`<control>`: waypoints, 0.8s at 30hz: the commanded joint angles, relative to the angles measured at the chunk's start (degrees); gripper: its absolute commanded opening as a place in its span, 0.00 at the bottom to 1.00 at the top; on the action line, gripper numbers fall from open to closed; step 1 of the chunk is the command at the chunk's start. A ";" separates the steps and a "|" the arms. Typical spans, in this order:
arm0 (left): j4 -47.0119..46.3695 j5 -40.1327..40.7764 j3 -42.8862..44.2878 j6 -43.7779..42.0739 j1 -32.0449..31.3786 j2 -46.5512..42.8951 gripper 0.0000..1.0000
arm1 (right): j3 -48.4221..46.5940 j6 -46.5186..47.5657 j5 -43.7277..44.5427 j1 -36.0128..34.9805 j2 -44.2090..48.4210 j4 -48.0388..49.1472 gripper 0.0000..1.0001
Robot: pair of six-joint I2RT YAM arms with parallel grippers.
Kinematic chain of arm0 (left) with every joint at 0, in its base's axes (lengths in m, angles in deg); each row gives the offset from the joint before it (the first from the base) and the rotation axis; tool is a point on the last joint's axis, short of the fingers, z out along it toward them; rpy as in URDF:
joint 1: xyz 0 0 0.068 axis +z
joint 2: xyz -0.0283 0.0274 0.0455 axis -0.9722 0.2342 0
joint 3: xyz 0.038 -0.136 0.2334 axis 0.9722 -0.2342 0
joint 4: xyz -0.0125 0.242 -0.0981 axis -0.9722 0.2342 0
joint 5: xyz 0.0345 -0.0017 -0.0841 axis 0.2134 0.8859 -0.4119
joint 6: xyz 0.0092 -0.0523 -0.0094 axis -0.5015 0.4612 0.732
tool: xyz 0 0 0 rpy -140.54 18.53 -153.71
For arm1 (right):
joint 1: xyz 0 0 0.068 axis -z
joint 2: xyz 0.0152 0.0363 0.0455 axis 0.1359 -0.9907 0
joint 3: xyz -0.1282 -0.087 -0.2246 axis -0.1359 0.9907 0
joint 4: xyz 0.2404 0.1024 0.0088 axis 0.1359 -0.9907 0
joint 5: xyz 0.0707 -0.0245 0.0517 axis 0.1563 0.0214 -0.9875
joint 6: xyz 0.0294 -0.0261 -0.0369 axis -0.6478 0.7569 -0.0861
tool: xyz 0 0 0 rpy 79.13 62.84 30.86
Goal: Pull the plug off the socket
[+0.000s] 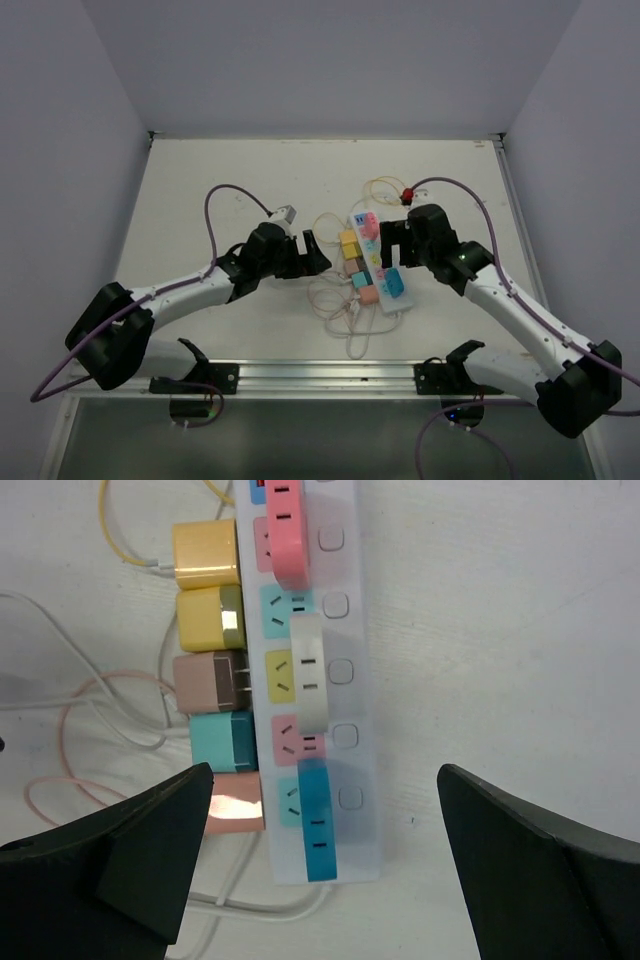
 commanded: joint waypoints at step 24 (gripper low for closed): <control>-6.49 2.38 2.76 1.54 -1.39 2.43 0.98 | 17.93 -8.40 0.68 -7.31 8.91 -1.69 0.99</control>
